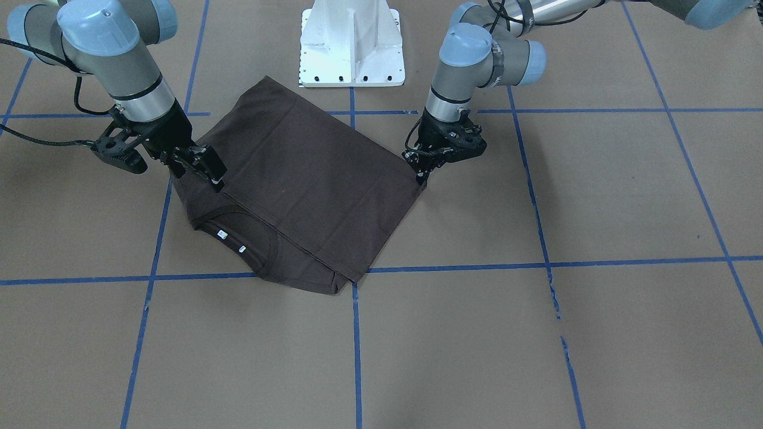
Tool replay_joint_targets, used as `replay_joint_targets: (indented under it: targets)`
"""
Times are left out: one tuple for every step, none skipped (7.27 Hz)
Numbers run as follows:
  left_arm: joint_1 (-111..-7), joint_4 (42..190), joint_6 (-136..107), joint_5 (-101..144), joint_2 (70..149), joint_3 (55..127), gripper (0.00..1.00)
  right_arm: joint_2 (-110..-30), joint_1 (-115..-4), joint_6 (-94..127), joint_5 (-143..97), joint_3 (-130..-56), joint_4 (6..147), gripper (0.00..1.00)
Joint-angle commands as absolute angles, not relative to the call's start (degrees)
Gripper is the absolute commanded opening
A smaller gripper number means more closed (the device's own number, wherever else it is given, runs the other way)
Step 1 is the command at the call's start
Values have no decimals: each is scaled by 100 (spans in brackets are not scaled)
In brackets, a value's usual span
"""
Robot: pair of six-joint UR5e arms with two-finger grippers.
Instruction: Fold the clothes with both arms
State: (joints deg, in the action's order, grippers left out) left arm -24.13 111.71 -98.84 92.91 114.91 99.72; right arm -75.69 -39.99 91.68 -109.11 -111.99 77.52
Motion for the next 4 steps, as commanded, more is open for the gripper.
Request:
replay_joint_targets:
  targets:
    - [-2653,11180,-9705,9299,11487,9924,0,-7462,-4069,9176,-10916,-11162,7752,100]
    - [-3072,11241,-9016,9308,11522,9827,0,-7453,-4087,9193,-10916,-11162,7752,100]
    - [-3581,11250,-8643,9342,11836,9452,0,-7444,-4087,9185,-10907,-11162,7682,100]
    - [-3908,11354,-8448,9343,12535,8509,0,-7444,-4078,9202,-10907,-11040,7160,100]
